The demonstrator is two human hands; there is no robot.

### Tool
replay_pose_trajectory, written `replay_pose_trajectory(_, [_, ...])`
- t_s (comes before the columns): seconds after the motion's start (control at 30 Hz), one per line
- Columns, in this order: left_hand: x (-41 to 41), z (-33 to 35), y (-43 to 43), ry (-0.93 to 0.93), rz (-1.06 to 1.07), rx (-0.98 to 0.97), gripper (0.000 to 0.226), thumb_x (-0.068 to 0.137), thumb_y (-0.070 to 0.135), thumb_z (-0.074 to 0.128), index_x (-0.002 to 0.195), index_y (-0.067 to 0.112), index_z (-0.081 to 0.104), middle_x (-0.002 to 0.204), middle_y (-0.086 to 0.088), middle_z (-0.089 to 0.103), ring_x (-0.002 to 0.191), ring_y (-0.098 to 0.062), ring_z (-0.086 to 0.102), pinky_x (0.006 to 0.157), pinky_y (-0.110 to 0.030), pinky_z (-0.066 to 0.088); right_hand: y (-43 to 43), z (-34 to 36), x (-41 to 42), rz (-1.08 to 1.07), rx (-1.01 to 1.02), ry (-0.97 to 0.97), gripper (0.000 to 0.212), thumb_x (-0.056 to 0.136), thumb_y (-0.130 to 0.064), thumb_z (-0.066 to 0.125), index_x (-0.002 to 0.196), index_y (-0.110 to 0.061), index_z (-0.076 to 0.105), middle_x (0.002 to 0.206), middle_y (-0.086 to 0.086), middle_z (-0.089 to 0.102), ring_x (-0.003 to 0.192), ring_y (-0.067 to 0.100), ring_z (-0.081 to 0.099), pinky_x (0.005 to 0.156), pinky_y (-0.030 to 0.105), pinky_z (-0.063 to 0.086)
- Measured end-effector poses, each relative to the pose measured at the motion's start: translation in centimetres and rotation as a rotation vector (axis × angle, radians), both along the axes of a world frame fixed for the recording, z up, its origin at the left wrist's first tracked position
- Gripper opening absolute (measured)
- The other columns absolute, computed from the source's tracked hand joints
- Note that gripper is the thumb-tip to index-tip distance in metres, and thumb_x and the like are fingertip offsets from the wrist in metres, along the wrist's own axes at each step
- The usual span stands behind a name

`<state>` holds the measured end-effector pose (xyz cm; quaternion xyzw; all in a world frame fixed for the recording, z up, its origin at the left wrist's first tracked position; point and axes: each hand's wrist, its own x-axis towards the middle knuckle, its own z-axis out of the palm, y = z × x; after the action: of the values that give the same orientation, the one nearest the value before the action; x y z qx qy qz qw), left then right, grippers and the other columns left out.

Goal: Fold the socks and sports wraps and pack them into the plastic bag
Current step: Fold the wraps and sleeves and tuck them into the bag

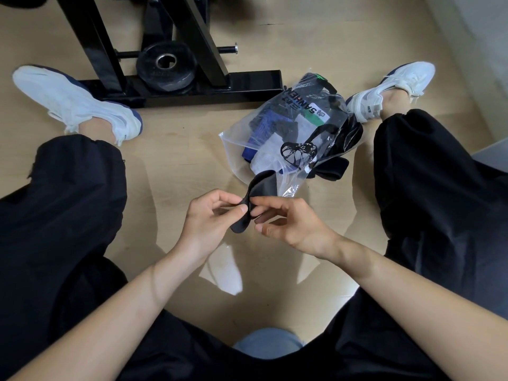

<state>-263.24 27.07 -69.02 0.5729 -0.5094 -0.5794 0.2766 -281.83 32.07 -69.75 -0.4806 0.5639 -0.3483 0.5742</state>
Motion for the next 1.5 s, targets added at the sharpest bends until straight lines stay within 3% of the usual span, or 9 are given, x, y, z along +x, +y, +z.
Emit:
replay_pose_trajectory(0.13, [0.5,0.1,-1.0,-0.021,-0.017,0.001,0.017,0.085,0.002,0.076,0.082,0.018,0.071,0.075,0.005,0.075,0.064,-0.001,0.063,0.063,-0.013,0.048,-0.9,-0.6,-1.5,-0.055,-0.247,0.305,0.04,0.081,-0.007,0.078,0.119,-0.013,0.069,0.1,0.002,0.066,0.088,0.014,0.064,0.08,0.026,0.053])
replay_pose_trajectory(0.3, [2.0,1.3,-2.2,0.015,-0.214,-0.02,0.014,0.084,0.001,0.077,0.085,0.014,0.073,0.078,-0.001,0.077,0.069,-0.008,0.065,0.069,-0.017,0.052,-2.1,0.0,-3.2,0.127,-0.505,0.705,0.068,0.072,-0.043,0.079,0.134,-0.023,0.059,0.132,-0.009,0.057,0.122,0.021,0.045,0.104,0.035,0.034])
replay_pose_trajectory(0.53, [2.5,1.6,-2.4,0.014,-0.207,-0.049,0.014,0.084,0.002,0.077,0.092,0.012,0.074,0.084,-0.001,0.079,0.072,-0.007,0.068,0.073,-0.017,0.054,-1.6,0.2,-3.4,0.244,-0.184,0.277,0.029,0.085,-0.004,0.074,0.113,-0.012,0.068,0.099,0.0,0.072,0.091,0.015,0.066,0.084,0.037,0.054])
replay_pose_trajectory(0.73, [2.6,0.9,-2.9,-0.12,-0.128,-0.158,0.019,0.082,0.001,0.079,0.089,0.019,0.075,0.071,0.015,0.075,0.063,0.005,0.064,0.066,-0.008,0.047,-1.1,1.5,-3.4,0.276,-0.112,0.102,0.049,0.085,0.001,0.073,0.127,-0.021,0.063,0.092,0.012,0.065,0.085,0.023,0.062,0.079,0.03,0.051])
replay_pose_trajectory(1.0, [3.0,0.1,-3.6,-0.281,-0.081,-0.272,0.018,0.077,0.016,0.087,0.085,0.029,0.077,0.066,0.024,0.071,0.061,0.004,0.064,0.066,-0.009,0.048,-0.7,1.3,-3.7,0.285,-0.095,0.189,0.04,0.086,-0.006,0.075,0.119,-0.028,0.068,0.084,0.003,0.063,0.071,0.028,0.057,0.068,0.037,0.052])
replay_pose_trajectory(1.17, [3.0,0.3,-3.3,-0.386,-0.122,-0.293,0.012,0.075,0.027,0.089,0.076,0.031,0.077,0.061,0.019,0.069,0.054,0.002,0.06,0.063,-0.018,0.051,-0.9,0.0,-3.7,0.228,-0.047,0.329,0.042,0.083,-0.011,0.079,0.118,-0.031,0.069,0.091,-0.025,0.064,0.075,0.004,0.052,0.074,0.016,0.041])
replay_pose_trajectory(1.3, [2.0,0.5,-2.5,-0.257,-0.184,-0.229,0.021,0.08,0.015,0.084,0.074,0.03,0.072,0.063,0.02,0.067,0.056,0.001,0.059,0.061,-0.011,0.047,-1.1,-0.4,-3.5,0.153,-0.05,0.353,0.045,0.08,-0.013,0.081,0.12,-0.03,0.068,0.104,-0.001,0.067,0.081,0.024,0.06,0.078,0.028,0.052])
replay_pose_trajectory(1.4, [1.2,0.6,-1.6,-0.179,-0.238,-0.267,0.022,0.08,0.011,0.083,0.076,0.028,0.07,0.078,0.012,0.073,0.072,-0.001,0.067,0.069,-0.012,0.05,-1.2,-0.4,-3.0,0.065,-0.051,0.318,0.047,0.078,-0.012,0.083,0.12,-0.025,0.068,0.102,0.002,0.066,0.075,0.019,0.058,0.073,0.021,0.05])
replay_pose_trajectory(1.5, [0.6,0.1,-0.6,-0.138,-0.282,-0.313,0.018,0.08,0.014,0.084,0.084,0.025,0.071,0.092,0.009,0.075,0.086,-0.005,0.07,0.072,-0.022,0.058,-1.2,-0.8,-2.4,-0.002,-0.044,0.251,0.052,0.077,-0.012,0.084,0.125,-0.022,0.065,0.108,0.002,0.069,0.087,0.032,0.065,0.083,0.036,0.056])
